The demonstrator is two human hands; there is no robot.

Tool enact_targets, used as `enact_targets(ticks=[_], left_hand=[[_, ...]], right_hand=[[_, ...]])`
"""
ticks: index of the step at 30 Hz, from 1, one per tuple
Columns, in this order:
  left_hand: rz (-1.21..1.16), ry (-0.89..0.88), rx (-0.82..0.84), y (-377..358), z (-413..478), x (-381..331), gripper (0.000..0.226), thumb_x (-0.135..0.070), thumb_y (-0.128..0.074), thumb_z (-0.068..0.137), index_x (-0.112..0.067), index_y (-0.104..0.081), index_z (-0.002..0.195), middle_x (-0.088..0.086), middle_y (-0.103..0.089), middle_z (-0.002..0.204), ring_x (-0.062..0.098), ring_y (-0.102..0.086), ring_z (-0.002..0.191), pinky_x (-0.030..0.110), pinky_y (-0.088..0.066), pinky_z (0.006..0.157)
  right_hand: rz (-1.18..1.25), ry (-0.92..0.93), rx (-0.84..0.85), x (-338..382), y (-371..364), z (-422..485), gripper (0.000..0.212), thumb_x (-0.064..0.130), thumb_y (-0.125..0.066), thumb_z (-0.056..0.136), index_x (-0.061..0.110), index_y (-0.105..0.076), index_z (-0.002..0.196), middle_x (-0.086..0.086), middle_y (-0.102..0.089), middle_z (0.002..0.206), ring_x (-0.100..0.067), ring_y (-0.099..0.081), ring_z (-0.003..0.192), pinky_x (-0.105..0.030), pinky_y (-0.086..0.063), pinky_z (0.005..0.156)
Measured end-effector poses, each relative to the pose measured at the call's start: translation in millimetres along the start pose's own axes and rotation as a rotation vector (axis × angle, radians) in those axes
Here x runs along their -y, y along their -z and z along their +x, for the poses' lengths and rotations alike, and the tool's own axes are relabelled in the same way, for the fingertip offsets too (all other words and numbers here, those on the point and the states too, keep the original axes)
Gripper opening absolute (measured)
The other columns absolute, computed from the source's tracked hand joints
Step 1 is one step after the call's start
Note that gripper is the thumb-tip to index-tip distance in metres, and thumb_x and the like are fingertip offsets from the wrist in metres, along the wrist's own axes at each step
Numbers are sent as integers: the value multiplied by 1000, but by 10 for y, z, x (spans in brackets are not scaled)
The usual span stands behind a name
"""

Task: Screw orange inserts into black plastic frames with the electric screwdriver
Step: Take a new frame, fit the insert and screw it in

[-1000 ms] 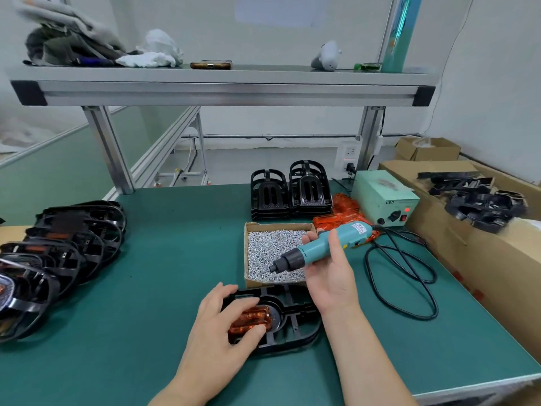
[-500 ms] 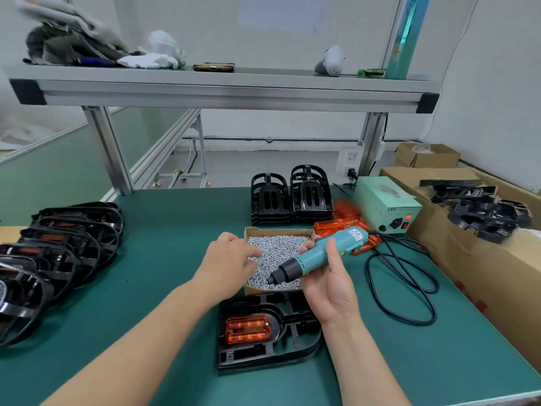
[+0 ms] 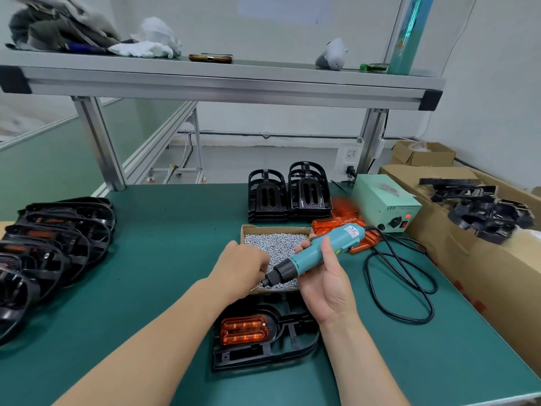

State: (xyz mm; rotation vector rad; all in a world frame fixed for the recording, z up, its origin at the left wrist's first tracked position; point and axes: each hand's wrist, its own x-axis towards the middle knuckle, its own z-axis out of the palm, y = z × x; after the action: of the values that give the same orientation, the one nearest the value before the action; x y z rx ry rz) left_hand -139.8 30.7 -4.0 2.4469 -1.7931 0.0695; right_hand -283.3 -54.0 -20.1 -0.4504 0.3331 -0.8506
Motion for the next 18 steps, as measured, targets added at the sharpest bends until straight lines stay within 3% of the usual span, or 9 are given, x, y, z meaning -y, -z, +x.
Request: enact_targets(ticks=[4, 10, 15, 18], left_hand=[[-146, 35, -78, -13, -28, 16, 13, -26, -60, 93, -22, -72, 91, -7, -54, 68, 19, -47, 74, 29, -26, 70], [-432, 112, -125, -17, -49, -1, 12, -23, -68, 90, -23, -80, 92, -12, -58, 79, 11, -53, 80, 25, -39, 73], [-556, 187, -130, -10, -68, -34, 13, -13, -70, 87, -24, -78, 89, -18, -61, 78, -3, -54, 74, 5, -34, 63], [-719, 277, -182, 1, -109, -34, 16, -10, -71, 87, -25, -75, 82, -17, -67, 78, -5, -59, 76, 0, -38, 61]], right_hand=[[-14, 6, 3, -28, -15, -2, 30, 28, -59, 94, 9, -52, 117, -8, -60, 88, -18, -60, 81, -35, -50, 90], [-13, 5, 7, -19, -6, -9, 38, 29, -63, 88, 10, -52, 119, -7, -62, 87, -18, -61, 82, -35, -51, 88], [-7, -7, 4, -12, -22, -16, 37, 29, -62, 90, 10, -52, 120, -7, -60, 89, -18, -60, 83, -35, -50, 89], [-4, -5, -14, -11, -26, -16, 38, 29, -62, 91, 10, -51, 123, -8, -60, 90, -18, -59, 84, -35, -48, 94]])
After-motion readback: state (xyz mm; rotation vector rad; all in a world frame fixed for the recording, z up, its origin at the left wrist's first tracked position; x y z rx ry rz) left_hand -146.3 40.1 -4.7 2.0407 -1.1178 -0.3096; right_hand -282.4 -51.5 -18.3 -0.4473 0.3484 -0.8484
